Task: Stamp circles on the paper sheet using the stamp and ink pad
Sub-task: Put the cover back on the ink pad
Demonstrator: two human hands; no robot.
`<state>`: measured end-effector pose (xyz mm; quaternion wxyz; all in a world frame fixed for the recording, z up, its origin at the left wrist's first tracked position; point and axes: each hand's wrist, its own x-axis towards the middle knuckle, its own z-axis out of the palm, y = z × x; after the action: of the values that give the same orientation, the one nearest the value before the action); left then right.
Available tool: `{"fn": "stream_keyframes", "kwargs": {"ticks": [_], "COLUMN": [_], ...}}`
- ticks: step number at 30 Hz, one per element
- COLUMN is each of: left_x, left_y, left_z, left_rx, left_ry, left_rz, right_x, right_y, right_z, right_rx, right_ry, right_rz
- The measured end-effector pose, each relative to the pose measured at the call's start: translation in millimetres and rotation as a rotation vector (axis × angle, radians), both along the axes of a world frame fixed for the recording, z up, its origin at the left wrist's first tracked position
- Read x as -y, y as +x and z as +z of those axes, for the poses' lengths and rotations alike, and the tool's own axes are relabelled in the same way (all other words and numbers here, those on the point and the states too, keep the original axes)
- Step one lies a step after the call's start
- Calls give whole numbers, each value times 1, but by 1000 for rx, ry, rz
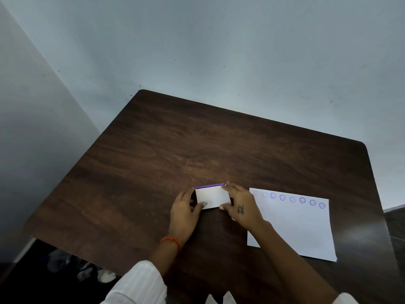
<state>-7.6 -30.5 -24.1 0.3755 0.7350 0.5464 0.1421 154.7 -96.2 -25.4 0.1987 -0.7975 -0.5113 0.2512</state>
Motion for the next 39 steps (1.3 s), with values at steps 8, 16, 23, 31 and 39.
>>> {"fn": "stream_keyframes", "kwargs": {"ticks": [8, 16, 23, 31, 39], "left_x": [-2, 2, 2, -6, -4], "left_y": [7, 10, 12, 15, 18], "left_z": [5, 6, 9, 12, 10], "left_rx": [61, 66, 78, 87, 131], "left_ry": [-102, -192, -243, -298, -343], "left_rz": [133, 228, 314, 340, 373], "right_x": [-3, 0, 0, -2, -1], "right_y": [1, -1, 0, 0, -3], "right_z": [2, 0, 1, 1, 4], "right_rx": [-18, -24, -31, -38, -51], "right_ry": [-10, 2, 3, 7, 39], "right_rz": [-29, -38, -18, -33, -81]}}
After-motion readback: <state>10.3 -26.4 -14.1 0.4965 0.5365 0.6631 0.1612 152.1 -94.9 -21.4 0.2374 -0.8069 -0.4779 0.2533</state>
